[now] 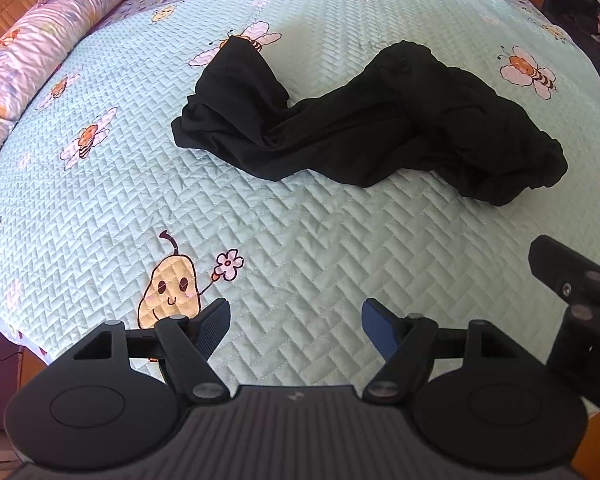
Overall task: Fold clothes
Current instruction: 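Open both grippers and withdraw them from the black garment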
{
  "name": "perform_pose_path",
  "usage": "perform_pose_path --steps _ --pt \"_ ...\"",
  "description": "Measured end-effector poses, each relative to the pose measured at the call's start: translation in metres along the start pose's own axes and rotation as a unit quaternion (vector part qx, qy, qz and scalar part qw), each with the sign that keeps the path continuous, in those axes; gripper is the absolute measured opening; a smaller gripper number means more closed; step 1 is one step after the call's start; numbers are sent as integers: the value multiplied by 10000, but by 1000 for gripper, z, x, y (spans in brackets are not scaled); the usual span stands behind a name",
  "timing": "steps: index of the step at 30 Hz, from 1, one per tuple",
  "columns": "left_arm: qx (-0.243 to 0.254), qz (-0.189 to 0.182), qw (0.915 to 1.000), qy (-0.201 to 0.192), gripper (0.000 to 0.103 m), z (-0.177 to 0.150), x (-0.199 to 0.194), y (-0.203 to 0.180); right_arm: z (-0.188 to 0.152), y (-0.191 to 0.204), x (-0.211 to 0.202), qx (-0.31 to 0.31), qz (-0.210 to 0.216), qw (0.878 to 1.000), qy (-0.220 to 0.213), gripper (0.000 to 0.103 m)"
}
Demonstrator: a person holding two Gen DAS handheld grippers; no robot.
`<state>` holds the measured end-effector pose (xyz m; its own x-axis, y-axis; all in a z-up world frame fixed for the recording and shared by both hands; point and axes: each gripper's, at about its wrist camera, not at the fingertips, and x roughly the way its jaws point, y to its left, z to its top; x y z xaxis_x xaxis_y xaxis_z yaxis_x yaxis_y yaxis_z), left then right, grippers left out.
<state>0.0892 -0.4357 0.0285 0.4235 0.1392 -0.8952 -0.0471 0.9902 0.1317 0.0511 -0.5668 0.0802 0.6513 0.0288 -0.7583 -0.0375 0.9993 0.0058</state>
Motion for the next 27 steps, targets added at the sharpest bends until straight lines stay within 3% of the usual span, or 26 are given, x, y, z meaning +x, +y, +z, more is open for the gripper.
perform_pose_path --steps 27 --pt "147 250 9996 57 75 -8 9 -16 -7 -4 9 -93 204 9997 48 92"
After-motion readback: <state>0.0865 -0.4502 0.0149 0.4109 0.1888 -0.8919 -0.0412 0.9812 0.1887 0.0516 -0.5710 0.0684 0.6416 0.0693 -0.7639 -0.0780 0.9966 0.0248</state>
